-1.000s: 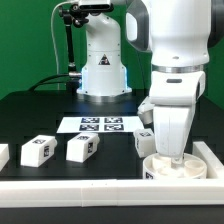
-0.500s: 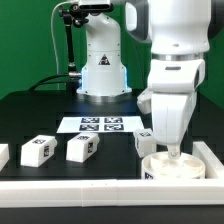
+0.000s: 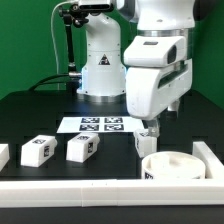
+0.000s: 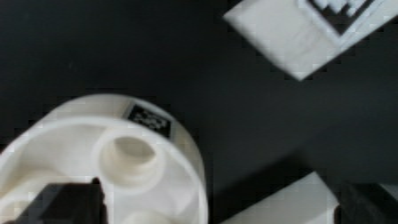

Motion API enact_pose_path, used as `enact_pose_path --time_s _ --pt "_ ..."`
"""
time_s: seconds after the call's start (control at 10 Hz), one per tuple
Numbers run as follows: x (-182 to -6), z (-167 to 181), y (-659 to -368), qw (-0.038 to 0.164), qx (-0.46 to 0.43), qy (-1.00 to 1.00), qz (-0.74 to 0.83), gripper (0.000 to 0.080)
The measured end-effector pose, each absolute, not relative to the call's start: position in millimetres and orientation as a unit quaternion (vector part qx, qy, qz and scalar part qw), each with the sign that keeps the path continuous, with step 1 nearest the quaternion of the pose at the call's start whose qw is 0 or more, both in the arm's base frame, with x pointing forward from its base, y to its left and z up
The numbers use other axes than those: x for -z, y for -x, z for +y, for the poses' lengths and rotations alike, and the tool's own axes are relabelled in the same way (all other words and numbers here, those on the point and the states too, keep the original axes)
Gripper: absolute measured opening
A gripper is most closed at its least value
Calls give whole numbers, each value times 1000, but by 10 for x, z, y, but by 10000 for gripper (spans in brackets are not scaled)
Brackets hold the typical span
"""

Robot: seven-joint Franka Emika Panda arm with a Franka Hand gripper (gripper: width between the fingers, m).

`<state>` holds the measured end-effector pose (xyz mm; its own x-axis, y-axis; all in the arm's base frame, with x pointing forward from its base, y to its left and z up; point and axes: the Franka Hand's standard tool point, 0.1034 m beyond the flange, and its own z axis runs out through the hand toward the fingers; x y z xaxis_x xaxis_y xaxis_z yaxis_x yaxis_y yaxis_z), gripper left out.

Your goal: Assemble stool

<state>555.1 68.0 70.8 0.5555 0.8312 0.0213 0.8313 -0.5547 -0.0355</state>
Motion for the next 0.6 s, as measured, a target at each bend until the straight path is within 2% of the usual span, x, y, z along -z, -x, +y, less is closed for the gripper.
enact_pose_path --time_s 0.1,0.4,0.6 --pt "-707 627 -5460 19 1 883 -469 649" --pt "-691 634 -5458 21 -1 885 -465 649" --pt "-666 602 -5459 24 -1 913 -408 649"
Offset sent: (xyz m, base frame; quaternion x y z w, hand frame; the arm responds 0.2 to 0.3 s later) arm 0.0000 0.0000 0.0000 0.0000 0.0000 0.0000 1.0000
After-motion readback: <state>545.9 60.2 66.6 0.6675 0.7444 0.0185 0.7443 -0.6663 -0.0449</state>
